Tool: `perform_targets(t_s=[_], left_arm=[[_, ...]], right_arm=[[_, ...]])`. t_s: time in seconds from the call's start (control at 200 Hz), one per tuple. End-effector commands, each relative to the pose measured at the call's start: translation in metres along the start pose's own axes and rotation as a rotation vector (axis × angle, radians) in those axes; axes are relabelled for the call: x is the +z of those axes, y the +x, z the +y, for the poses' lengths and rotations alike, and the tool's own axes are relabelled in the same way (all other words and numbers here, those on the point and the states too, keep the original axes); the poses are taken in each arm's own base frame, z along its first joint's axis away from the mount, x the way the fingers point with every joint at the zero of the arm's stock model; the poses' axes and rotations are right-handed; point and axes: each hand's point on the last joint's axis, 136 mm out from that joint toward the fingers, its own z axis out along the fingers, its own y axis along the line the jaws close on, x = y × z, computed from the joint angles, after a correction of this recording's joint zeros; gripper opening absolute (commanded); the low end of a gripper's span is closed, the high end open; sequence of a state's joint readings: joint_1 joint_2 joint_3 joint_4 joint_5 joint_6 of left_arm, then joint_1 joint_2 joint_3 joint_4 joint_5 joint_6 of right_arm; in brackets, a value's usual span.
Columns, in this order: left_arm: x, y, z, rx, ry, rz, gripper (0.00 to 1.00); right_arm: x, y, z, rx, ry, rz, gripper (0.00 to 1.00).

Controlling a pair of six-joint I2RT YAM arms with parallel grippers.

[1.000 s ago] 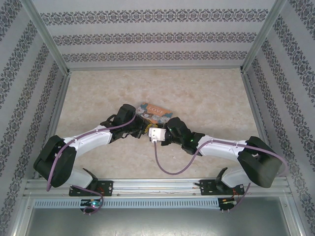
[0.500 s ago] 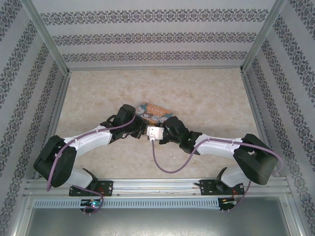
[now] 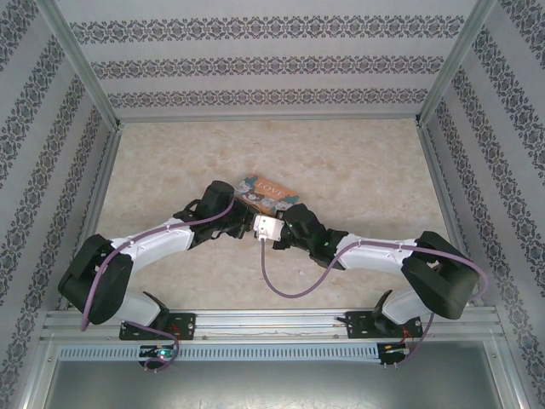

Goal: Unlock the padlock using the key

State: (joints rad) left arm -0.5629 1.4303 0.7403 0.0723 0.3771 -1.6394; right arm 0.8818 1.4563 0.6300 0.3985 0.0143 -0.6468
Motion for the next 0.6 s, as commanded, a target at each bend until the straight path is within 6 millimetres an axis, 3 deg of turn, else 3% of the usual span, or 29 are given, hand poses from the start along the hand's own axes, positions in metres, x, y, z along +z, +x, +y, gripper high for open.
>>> perform_targets(t_s=[0.0, 0.3, 0.595], left_arm=[[0.003, 0.011, -0.002, -0.003, 0.017, 0.045, 0.0], [0.015, 0.014, 0.012, 0.013, -0.003, 0.041, 0.0], [0.038, 0.024, 0.033, 0.039, -0.068, 0.034, 0.0]], right_arm=[[-0.002, -0.019, -0.015, 0.133, 0.075, -0.082, 0.0], [-0.001, -0.015, -0.012, 0.509, 0.078, -0.139, 0.0], [0.0, 0.012, 0.004, 0.691, 0.086, -0.16, 0.0]])
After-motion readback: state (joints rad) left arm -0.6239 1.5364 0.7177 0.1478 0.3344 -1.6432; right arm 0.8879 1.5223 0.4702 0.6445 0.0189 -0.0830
